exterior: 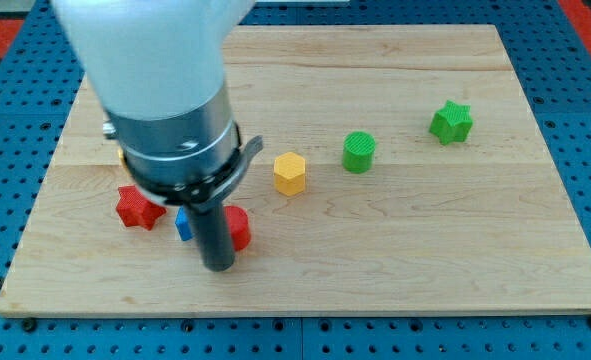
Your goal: Keep red circle in between yellow heart and blue cube
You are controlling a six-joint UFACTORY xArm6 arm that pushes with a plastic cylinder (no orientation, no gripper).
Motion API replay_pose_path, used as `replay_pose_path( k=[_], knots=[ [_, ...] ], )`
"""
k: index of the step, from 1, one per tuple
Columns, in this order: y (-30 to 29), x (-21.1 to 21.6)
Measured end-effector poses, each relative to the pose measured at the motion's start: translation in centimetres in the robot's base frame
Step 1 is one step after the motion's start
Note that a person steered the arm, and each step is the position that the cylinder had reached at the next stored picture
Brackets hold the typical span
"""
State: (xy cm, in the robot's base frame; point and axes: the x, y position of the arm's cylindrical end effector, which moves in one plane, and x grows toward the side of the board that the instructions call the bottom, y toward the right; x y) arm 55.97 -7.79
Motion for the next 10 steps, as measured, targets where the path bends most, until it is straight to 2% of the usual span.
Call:
replay_pose_path(
  k=[1,2,3,4,5,7,9,10],
  knots=[
    [0.1,-3.3],
    [2.7,-1.9],
    [3.2,-2.5],
    [0.7,-6.7],
    [1.3,-7.6],
    [-1.5,-16.0],
    [6.1,-18.0],
    [4.7,-21.9]
  ],
)
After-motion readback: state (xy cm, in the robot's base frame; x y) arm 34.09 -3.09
